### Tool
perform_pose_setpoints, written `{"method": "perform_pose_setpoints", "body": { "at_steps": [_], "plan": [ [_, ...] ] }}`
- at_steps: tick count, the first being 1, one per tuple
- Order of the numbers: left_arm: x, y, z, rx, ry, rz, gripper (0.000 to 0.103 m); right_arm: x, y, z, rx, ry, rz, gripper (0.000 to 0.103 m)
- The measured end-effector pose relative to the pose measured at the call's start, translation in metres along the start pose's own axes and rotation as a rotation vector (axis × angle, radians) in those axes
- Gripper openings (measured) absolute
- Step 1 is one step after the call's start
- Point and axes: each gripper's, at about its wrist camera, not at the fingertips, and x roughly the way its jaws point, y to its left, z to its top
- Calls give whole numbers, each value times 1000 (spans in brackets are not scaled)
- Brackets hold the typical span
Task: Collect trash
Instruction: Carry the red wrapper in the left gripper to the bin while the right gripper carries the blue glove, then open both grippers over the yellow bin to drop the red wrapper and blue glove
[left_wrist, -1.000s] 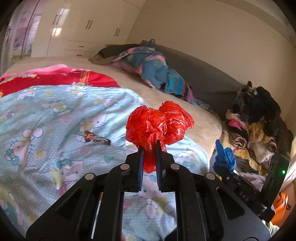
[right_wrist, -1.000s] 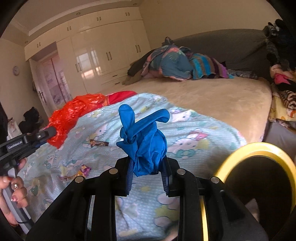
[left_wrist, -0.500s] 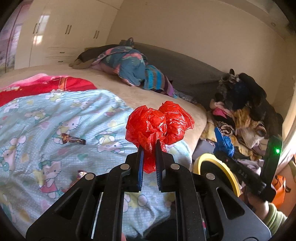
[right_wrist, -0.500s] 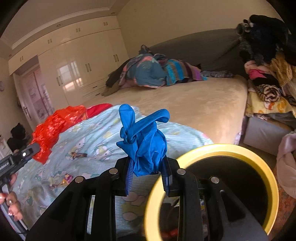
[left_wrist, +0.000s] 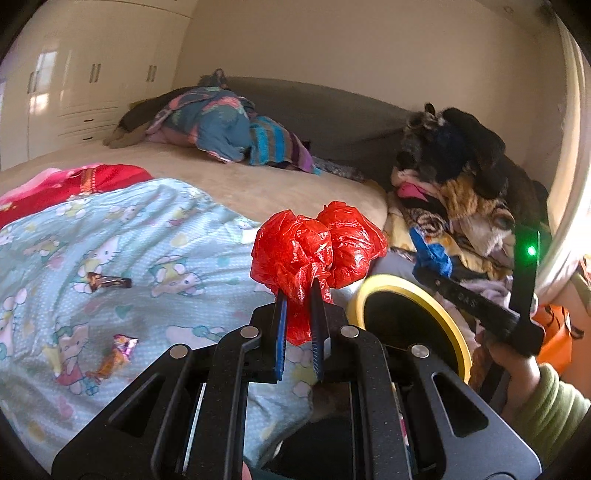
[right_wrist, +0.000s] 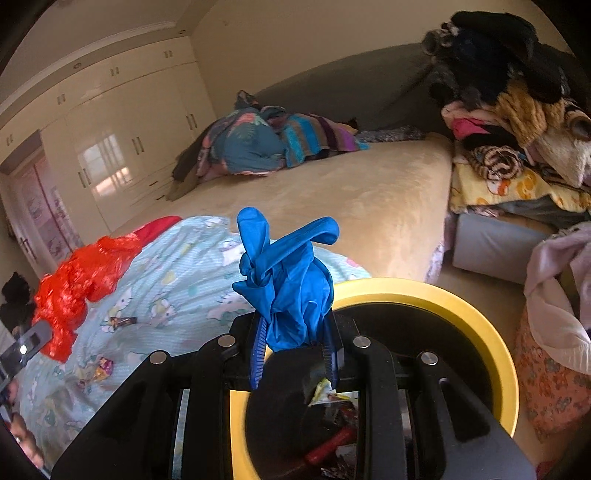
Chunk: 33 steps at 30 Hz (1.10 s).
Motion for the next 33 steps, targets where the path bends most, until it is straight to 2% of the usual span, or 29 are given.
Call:
{"method": "perform_pose_setpoints", "body": {
  "at_steps": [8,16,18,19,21,24,27,29,33],
  "plan": [
    [26,-40,-12,107,101,-45,7,-1,-43,-5,87,45,-83,26],
    [51,-81,-31,227,198,-79,8,2,-68,-18,152,154,-89,27],
    [59,-84,-35,224,225,-85,10,3,-75,-20,184,177,-85,34],
    [61,-85,-35,215,231,-102,20,4,-77,-20,197,186,-81,45],
    [59,-82,-35,190,213,-129,58,3,-80,-21,212,185,-90,51],
    [53,-76,-31,153,176,-138,67,4,-79,-21,217,187,-92,59],
    [44,-63,-24,107,126,-106,83,4,-67,-20,189,177,-82,64],
    [40,-53,-21,78,100,-82,86,2,-57,-18,158,158,-77,69],
    [30,-31,-16,29,57,-27,89,-4,-34,-12,106,115,-42,72]
  ]
}}
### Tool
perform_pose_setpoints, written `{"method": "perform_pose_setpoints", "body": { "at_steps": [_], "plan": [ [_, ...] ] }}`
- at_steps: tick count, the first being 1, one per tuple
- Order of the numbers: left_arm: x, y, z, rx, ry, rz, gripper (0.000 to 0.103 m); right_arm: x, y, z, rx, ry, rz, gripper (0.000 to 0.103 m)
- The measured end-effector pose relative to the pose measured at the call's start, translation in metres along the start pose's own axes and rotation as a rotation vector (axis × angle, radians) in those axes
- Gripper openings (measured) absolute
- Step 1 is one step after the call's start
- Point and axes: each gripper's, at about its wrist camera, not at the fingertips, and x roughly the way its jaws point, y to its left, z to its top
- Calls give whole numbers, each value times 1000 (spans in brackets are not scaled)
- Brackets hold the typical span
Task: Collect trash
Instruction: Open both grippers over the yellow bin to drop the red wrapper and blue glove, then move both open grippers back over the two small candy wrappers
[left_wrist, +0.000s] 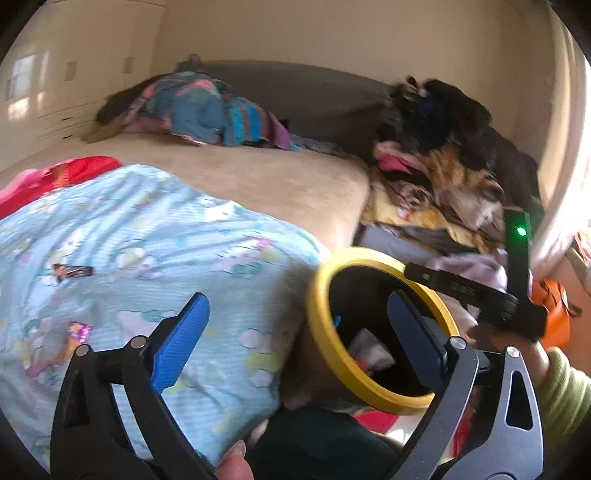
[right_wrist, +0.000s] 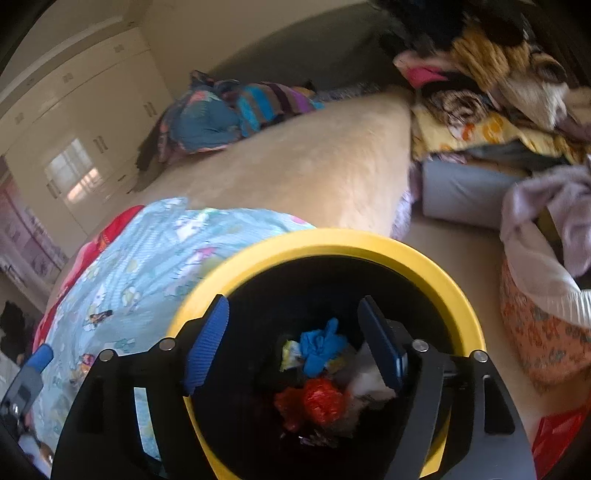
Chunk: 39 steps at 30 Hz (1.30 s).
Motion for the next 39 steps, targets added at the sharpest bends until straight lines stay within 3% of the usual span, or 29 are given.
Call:
{"method": "perform_pose_setpoints", "body": {
  "at_steps": [7,18,28,39],
  "plan": [
    [-25,35,9,-54,-89,108,92,-13,48,-1,-89,-50,77,78],
    [-50,96,14,-176,-144,227,92,-5,123,-14,-223,-11,189,79],
    [-62,153,10,-265,-149,324,92,11,202,-36,-357,71,316,79],
    [-50,230,9,-345,-67,401,92,49,286,-72,-472,200,392,79]
  ]
}}
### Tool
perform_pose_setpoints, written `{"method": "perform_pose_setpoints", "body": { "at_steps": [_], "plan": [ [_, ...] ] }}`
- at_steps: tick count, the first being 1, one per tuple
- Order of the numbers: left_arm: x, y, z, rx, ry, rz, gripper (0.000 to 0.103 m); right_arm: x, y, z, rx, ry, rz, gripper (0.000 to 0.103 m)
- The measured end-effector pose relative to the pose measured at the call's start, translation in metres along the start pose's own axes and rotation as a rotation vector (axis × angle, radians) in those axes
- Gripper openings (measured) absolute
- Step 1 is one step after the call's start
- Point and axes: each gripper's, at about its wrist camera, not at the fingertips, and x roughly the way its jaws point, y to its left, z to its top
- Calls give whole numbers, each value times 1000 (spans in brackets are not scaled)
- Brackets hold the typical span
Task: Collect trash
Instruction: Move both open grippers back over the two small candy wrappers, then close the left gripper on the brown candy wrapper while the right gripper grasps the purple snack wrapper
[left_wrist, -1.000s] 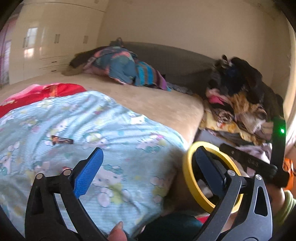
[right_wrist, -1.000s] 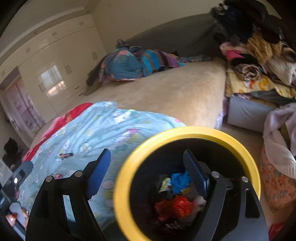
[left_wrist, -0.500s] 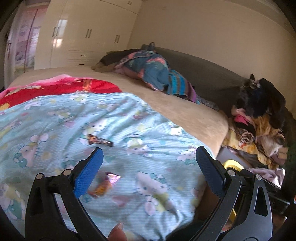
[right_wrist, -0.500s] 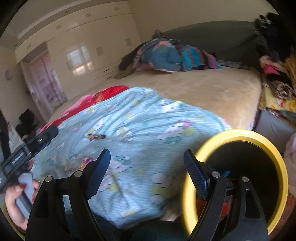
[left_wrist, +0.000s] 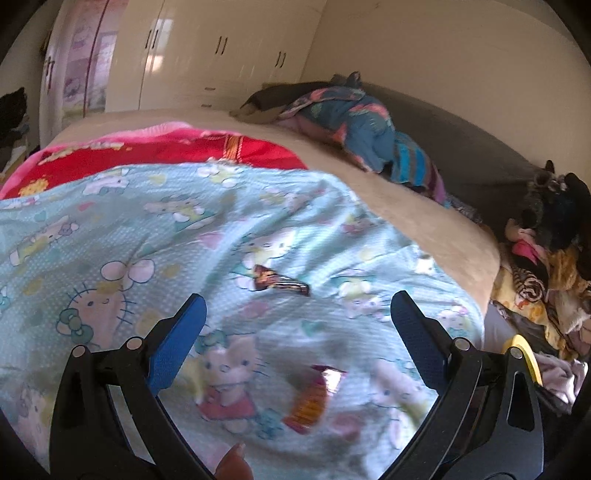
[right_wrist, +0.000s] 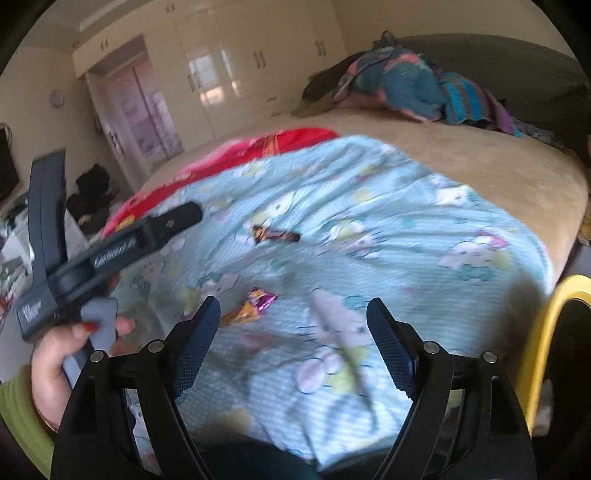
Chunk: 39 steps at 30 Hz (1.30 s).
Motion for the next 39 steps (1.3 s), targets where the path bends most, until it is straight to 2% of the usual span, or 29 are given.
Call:
{"method": "perform_pose_setpoints", "body": {
  "at_steps": [4,6,7,8,9,13,15,19,21,25,27,31,34,35,39],
  "plan": [
    [25,16,7,15,57,36,91,30,16,4,-30,75,14,78],
    [38,21,9,17,86,50,82,44,22,7,-52,132,17,73],
    [45,24,10,15,103,50,81,48,23,9,-54,145,21,71],
    [52,27,11,10,119,45,80,52,24,12,-50,158,25,70],
    [60,29,11,3,133,37,72,56,24,14,-44,169,31,70],
    [88,39,11,-38,190,23,64,77,20,21,-17,230,41,69],
    [99,42,11,-58,212,22,56,90,17,24,2,270,36,66],
    [119,44,13,-81,240,8,53,110,15,27,39,320,56,63],
    [125,43,14,-79,249,4,52,119,17,27,41,350,55,58],
    [138,41,14,-95,266,-39,50,136,21,21,39,418,83,39],
    [146,41,13,-107,280,-47,50,137,20,20,48,426,98,28],
    [161,43,7,-141,310,-75,50,128,10,20,91,399,140,25],
    [167,43,6,-157,315,-79,49,111,-2,21,120,338,153,25],
    [168,42,6,-162,314,-80,46,102,-7,20,127,311,144,25],
    [173,38,6,-169,320,-72,23,74,-26,13,156,230,119,25]
  ]
}}
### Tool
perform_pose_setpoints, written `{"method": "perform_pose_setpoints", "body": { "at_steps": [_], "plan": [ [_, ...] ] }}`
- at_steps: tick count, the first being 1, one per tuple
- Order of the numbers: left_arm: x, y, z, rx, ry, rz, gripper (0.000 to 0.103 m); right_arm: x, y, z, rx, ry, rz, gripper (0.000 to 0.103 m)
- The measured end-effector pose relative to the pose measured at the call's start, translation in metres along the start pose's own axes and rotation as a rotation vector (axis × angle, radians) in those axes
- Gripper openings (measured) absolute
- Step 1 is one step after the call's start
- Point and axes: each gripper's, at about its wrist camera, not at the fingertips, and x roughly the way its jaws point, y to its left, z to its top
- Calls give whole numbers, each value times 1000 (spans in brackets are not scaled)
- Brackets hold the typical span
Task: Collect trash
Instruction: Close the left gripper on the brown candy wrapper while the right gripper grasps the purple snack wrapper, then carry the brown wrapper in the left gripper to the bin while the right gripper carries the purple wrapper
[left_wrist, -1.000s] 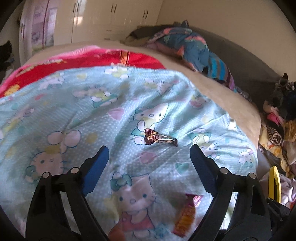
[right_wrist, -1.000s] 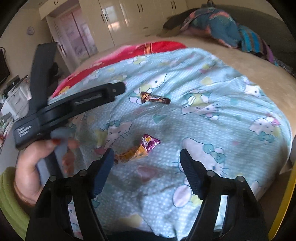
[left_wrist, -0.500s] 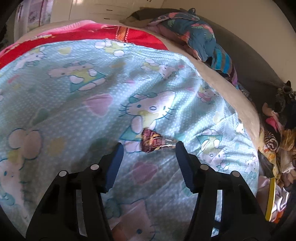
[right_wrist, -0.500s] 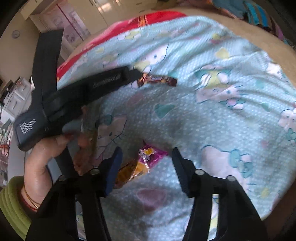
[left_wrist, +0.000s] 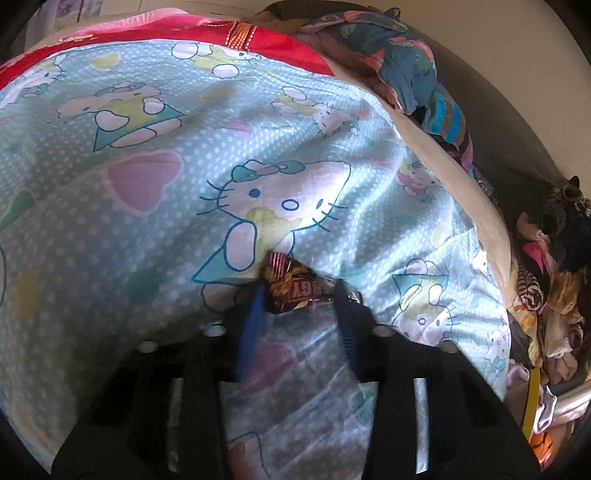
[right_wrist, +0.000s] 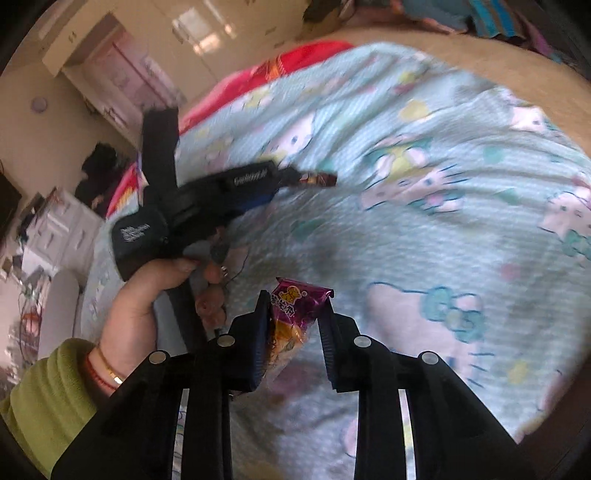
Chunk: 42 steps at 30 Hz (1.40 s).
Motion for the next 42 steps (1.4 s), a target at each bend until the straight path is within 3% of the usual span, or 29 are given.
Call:
{"method": "perform_pose_setpoints", "body": {
  "at_steps": [8,12,17,28,42],
  "plan": [
    [-17,-15,-16,13,-44,-47,11,-30,-18,-17,-15,-108,-76,25],
    [-39,-32,-27,65,-86,-55,11,-51,-27,-20,-26,-181,-99,25],
    [-71,-58,-40,127,-119,-116,11,-83,-39,-27,-8,-261,-140,25],
    [-125,-129,-75,307,-176,-230,11,-140,-74,-38,51,-355,-213,25],
    [-152,-191,-119,468,-181,-304,11,-194,-108,-56,130,-435,-286,25]
  ]
}}
